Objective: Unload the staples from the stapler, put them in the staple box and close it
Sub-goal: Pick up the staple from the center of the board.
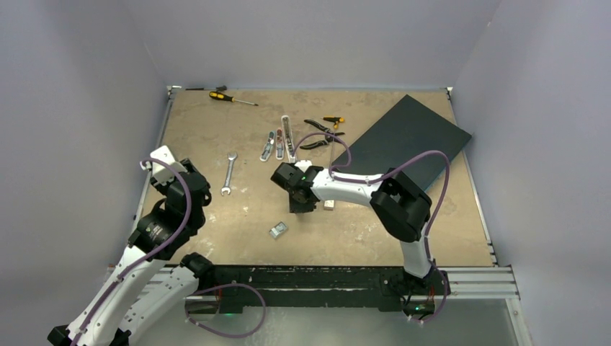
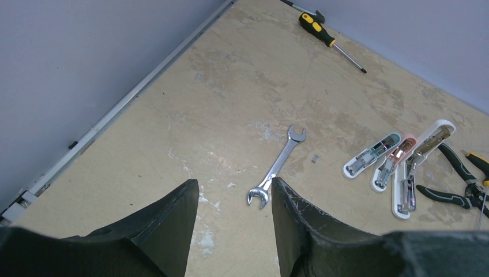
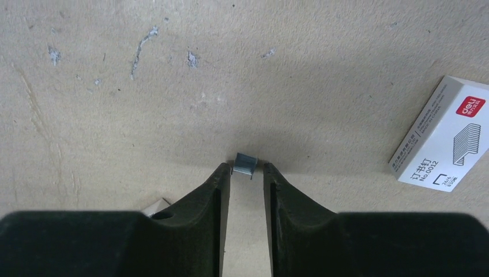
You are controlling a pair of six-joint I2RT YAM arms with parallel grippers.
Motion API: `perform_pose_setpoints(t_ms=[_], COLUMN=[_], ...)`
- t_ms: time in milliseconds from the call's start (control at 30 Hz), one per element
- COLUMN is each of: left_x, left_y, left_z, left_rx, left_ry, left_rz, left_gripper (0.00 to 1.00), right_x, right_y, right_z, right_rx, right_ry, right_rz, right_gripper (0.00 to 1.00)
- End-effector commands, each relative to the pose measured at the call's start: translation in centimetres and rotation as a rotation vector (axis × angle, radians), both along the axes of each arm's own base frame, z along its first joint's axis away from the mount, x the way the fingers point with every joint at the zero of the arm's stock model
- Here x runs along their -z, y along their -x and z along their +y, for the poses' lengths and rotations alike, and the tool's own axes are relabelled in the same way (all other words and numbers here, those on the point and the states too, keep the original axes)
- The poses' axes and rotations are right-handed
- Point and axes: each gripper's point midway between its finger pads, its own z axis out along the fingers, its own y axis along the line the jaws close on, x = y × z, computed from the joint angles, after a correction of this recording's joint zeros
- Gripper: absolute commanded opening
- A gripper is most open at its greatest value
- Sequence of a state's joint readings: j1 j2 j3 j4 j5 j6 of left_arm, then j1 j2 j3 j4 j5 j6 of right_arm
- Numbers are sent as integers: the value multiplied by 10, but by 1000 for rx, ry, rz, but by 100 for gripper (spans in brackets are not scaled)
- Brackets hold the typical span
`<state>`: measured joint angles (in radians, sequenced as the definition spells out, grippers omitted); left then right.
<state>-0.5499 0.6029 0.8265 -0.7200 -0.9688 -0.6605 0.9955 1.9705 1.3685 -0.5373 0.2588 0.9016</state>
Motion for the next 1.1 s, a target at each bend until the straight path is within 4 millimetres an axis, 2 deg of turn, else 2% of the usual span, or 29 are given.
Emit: perform_pose_setpoints(t_ms=[0,367,533,633,733,833,967,1067], left_x=[-3,-4,-3,-4,-6,-19,-50,-79], left_y=[-1,-1,-1,-2,-6,-12,-18,-20], left_z=[1,1,1,-1,-10,-28,-62,-85], left_rx=[-2,-2,-2,7,52,155,348,494], left_ry=[-5,-6,-6,3,21,61,111,123], left_rz=[-9,-9,-8,-13,-25,-44,-107,-191], left_gripper=[48,48,48,48,48,48,48,48], right_x=[6,7,-2,-16,-39,-71,-121,-170], right_y=[-6,-7,-12,-11,-14,-24,-38,-46], right_z=[-7,-13,-10,-8,-6,-4,-3,-5], right_rx=[6,-13,-60,-83,-117,-117,-110,-127], right_ry=[70,104,86,47,-15,-121,-353,-550], right_rz=[-21,-29,-68,-85,-142,-204,-259,-318], right_gripper=[28,16,8,6,3,1,0,0])
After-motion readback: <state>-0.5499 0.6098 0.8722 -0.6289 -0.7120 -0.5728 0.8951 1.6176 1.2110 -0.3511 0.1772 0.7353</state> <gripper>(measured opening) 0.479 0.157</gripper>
